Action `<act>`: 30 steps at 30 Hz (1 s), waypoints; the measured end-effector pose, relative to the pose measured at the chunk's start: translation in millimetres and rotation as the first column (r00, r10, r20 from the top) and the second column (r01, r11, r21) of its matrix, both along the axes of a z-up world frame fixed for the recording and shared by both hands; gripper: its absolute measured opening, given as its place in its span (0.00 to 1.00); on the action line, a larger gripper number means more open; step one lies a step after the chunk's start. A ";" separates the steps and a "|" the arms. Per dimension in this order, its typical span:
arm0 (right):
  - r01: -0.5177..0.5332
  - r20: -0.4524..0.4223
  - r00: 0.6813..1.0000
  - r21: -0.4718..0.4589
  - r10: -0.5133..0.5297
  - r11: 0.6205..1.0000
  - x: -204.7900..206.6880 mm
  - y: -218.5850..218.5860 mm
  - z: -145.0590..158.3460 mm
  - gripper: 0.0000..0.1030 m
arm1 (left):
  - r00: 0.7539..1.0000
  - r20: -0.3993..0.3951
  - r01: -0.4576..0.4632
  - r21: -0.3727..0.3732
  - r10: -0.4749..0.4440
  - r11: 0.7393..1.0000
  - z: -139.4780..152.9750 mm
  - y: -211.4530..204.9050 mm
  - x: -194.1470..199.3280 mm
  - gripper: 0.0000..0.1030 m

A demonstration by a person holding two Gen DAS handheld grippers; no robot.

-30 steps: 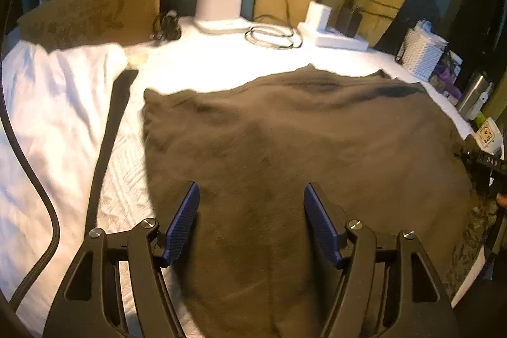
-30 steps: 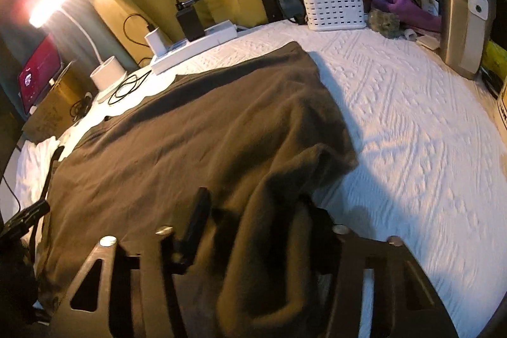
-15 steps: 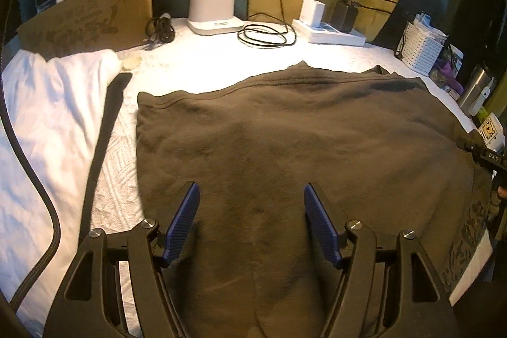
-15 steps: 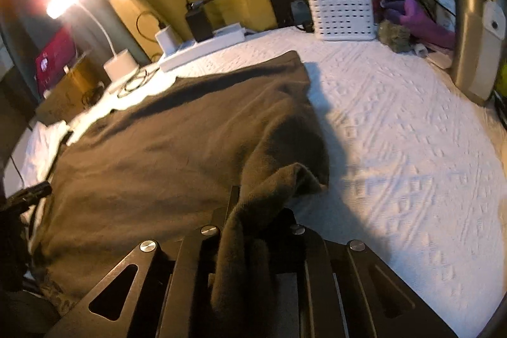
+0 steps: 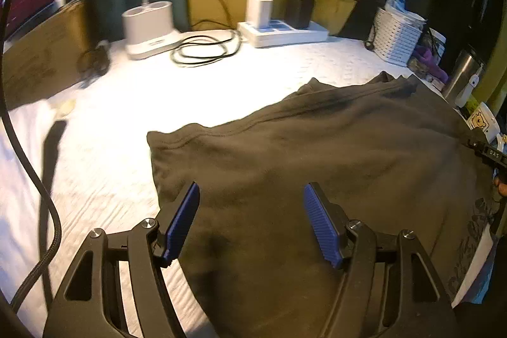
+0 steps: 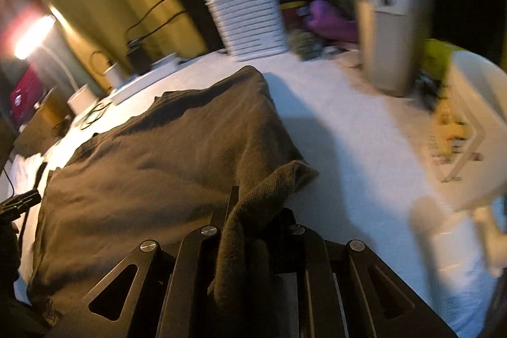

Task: Fold small clothes
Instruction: 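Grasp the shirt edge with the right gripper and lift it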

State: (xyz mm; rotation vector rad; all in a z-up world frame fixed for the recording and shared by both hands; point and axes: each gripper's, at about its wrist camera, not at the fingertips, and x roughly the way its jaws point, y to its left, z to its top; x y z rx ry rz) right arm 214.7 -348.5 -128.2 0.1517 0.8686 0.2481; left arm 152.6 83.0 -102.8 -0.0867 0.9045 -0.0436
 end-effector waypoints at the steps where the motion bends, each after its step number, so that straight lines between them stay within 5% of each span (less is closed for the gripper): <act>1: 0.006 0.000 1.000 -0.006 -0.006 1.000 -0.4 -2.8 0.9 0.12 | 1.000 -0.001 0.009 -0.002 -0.009 1.000 0.1 -4.0 4.4 0.67; 15: -0.009 0.120 0.993 -0.061 0.016 0.998 -13.4 20.9 58.9 0.12 | 0.999 0.039 -0.006 -0.013 0.006 1.000 4.8 7.5 -11.7 0.67; 30: -0.262 0.243 0.928 -0.118 0.284 0.958 -62.6 152.9 119.2 0.12 | 0.991 0.132 -0.027 -0.052 0.033 0.998 12.9 32.3 -71.7 0.67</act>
